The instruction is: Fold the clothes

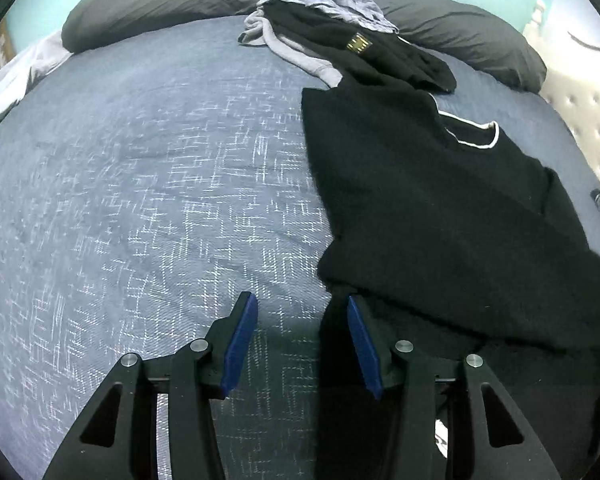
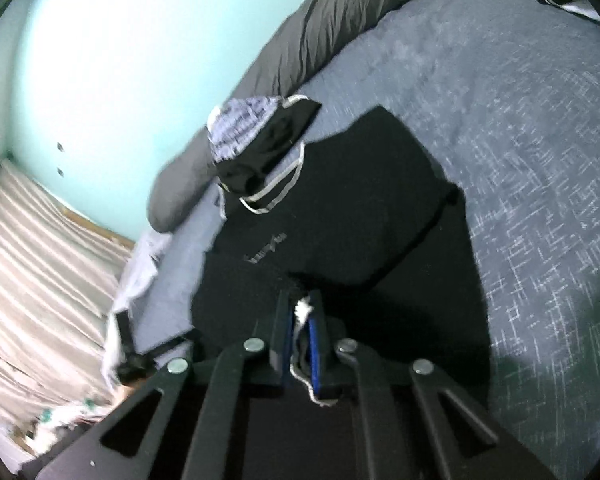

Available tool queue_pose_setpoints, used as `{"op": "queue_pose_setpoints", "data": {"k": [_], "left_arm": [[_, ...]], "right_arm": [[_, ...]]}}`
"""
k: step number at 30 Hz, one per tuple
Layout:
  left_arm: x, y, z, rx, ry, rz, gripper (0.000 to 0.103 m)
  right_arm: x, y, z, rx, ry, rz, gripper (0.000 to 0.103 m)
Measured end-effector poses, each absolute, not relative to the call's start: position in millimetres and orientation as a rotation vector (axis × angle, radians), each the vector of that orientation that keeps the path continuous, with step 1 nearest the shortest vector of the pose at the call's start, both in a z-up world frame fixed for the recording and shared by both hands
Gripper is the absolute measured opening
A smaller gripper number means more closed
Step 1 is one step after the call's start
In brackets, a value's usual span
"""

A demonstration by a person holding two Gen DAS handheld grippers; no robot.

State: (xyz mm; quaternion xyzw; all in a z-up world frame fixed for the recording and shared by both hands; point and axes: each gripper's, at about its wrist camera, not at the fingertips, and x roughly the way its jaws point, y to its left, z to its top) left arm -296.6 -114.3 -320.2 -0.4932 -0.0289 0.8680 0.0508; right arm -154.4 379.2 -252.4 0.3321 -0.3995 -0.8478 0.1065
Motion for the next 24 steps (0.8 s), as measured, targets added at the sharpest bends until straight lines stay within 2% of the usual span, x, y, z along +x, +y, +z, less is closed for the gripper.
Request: {"op": "queue_pose_setpoints", "data": {"k": [7,16,18,20,24], "left_arm": [[-292.9,-104.2,-318.1,-1.478,-0.003,2.630,0.052],[-287.4,-93.5,-309.5,-1.429,0.076,2.631,0.050],[-286.4,-92.3,-310.5,-1.425,0.078,2.621,0.044],[-286.5,-91.3,-310.7,-1.418,0.079,2.612,0.030],[-285.4,-89.5,-307.9,-1.397,0.082,2.607,0.015]], "right_arm": [[-127.8,408.7,-251.7,0.891,-1.298,-2.531,0.006],[-132.9,411.0,-277.5,0.973,-1.348,-2.506,0.006],[-133.1,413.1,-282.4,0.985,-1.376,-2.490,0.006],[-133.3,414.3,-286.5,0.995,-1.398,-2.475,0.006],[-134.2,412.0,-290.1,1.020,-1.398,-2.464,0.006]]}}
